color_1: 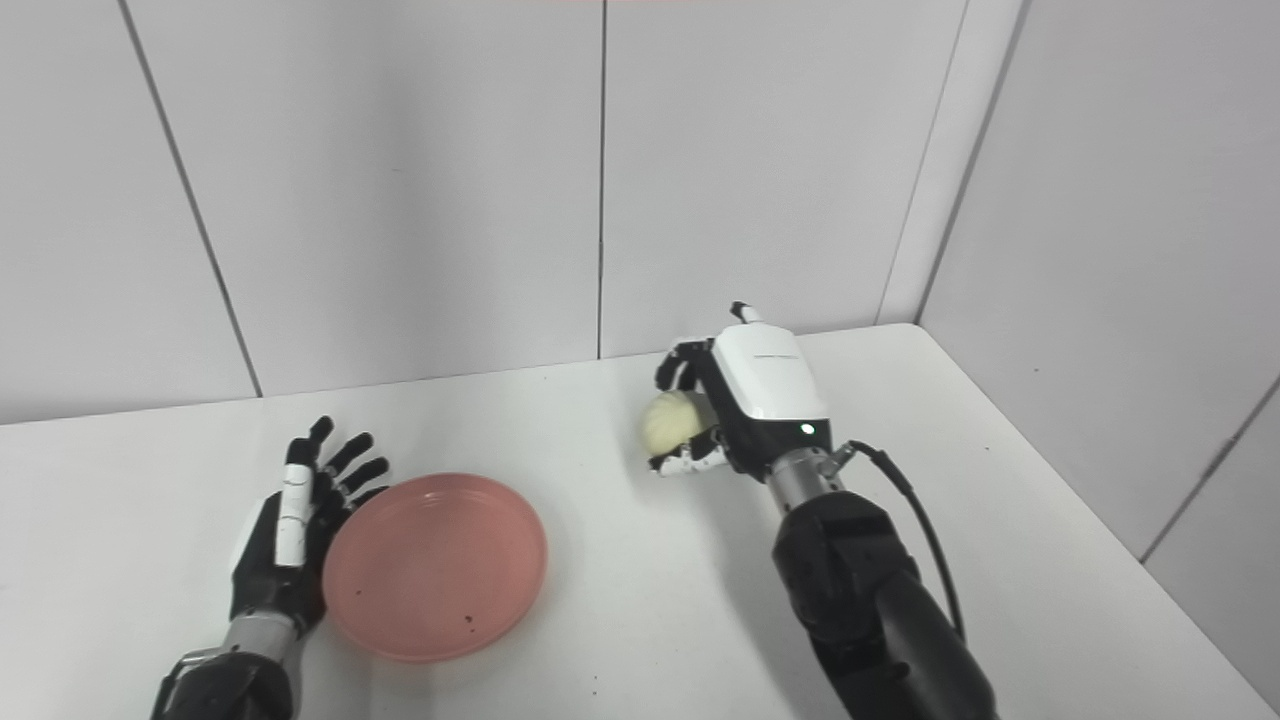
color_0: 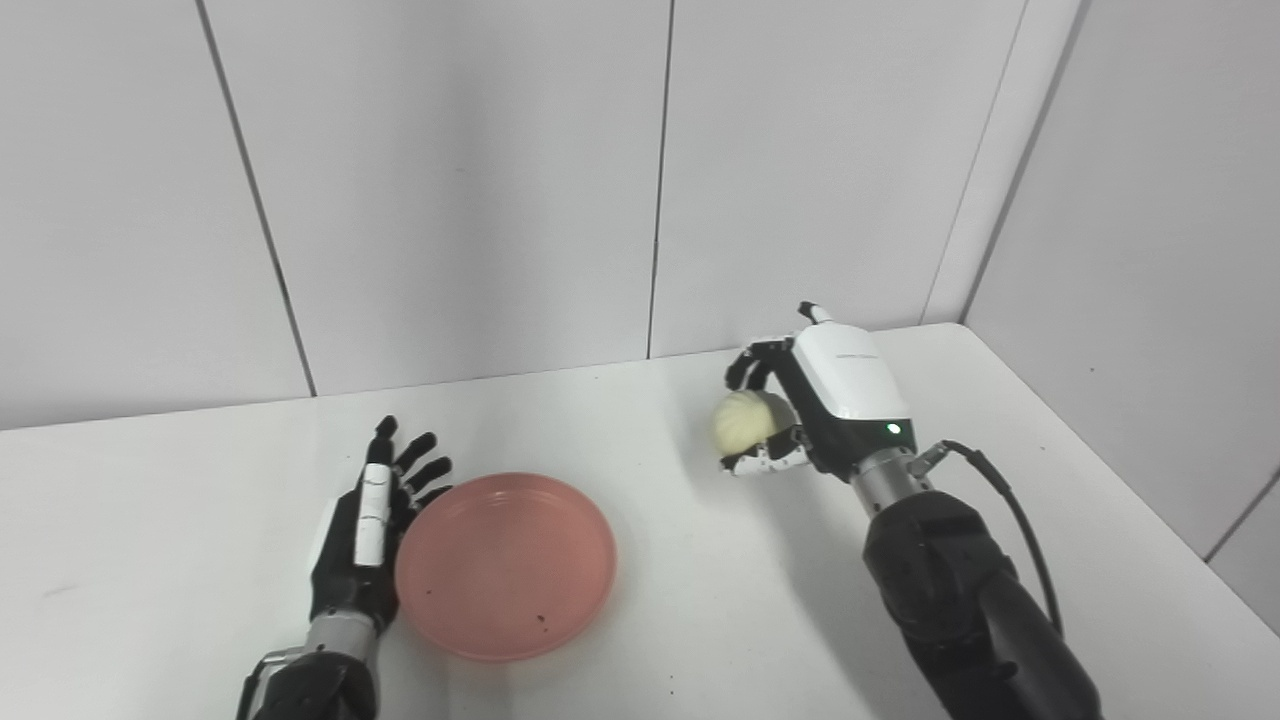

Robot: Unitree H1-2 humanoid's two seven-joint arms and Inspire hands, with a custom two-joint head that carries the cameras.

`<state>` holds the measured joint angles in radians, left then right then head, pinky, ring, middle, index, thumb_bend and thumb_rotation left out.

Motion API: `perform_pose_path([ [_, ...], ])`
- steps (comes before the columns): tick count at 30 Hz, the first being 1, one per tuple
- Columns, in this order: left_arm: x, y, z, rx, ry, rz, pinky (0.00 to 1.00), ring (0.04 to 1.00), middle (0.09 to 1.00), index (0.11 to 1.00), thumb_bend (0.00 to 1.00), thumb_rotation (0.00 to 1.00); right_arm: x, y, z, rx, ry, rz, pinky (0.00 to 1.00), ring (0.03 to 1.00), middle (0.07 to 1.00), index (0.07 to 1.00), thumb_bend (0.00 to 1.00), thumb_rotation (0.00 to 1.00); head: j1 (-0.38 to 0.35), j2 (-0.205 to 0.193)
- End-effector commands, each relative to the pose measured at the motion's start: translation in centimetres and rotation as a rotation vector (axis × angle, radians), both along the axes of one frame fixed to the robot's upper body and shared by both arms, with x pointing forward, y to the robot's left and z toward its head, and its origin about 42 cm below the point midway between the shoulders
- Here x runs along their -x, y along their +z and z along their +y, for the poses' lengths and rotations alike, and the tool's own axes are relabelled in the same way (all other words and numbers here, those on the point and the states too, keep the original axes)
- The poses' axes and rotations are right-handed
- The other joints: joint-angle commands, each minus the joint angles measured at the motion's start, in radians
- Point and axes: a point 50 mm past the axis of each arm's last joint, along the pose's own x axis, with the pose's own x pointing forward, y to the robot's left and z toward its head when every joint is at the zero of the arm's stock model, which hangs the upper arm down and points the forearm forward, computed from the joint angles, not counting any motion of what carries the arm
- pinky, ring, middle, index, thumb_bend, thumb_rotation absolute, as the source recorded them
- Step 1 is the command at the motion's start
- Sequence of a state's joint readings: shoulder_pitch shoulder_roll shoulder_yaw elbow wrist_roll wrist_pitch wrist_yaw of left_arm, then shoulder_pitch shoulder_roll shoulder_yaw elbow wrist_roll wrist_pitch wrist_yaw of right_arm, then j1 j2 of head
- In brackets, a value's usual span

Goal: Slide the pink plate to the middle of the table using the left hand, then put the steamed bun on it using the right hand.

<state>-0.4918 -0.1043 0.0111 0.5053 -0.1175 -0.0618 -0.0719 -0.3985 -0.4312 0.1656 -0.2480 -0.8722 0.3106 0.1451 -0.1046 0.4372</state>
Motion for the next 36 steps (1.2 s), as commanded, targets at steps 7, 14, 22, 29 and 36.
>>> perform_pose_path([
  [7,0.3,-1.5,-2.1,0.006,-0.019,0.063,0.77,0.833,0.890,1.000,0.86,0.94,-0.9,1.0,2.6,0.033,0.126,-0.061,0.97,0.662,0.466,0.506,0.53,0.00,0.069,0.004],
  [14,0.2,-1.6,-2.9,0.005,-0.023,0.056,0.76,0.817,0.890,1.000,0.85,0.94,-1.1,0.6,5.2,0.038,0.191,-0.035,0.96,0.671,0.457,0.513,0.53,0.00,0.108,0.008],
  [22,0.1,-1.7,-3.4,-0.027,-0.018,0.043,0.73,0.792,0.871,1.000,0.81,0.95,-1.9,-0.3,8.4,0.017,0.284,-0.043,1.00,0.670,0.469,0.502,0.53,0.00,0.123,0.009],
  [29,0.1,-1.7,-3.5,-0.046,-0.021,0.031,0.73,0.783,0.868,1.000,0.79,0.95,-2.3,-1.8,10.7,0.019,0.333,-0.007,1.00,0.727,0.472,0.503,0.53,0.00,0.124,0.009],
  [36,0.2,-1.6,-3.5,-0.054,-0.027,0.022,0.72,0.791,0.874,1.000,0.80,0.96,-2.4,-3.2,11.6,0.012,0.368,0.003,1.00,0.790,0.485,0.485,0.53,0.00,0.121,0.014],
])
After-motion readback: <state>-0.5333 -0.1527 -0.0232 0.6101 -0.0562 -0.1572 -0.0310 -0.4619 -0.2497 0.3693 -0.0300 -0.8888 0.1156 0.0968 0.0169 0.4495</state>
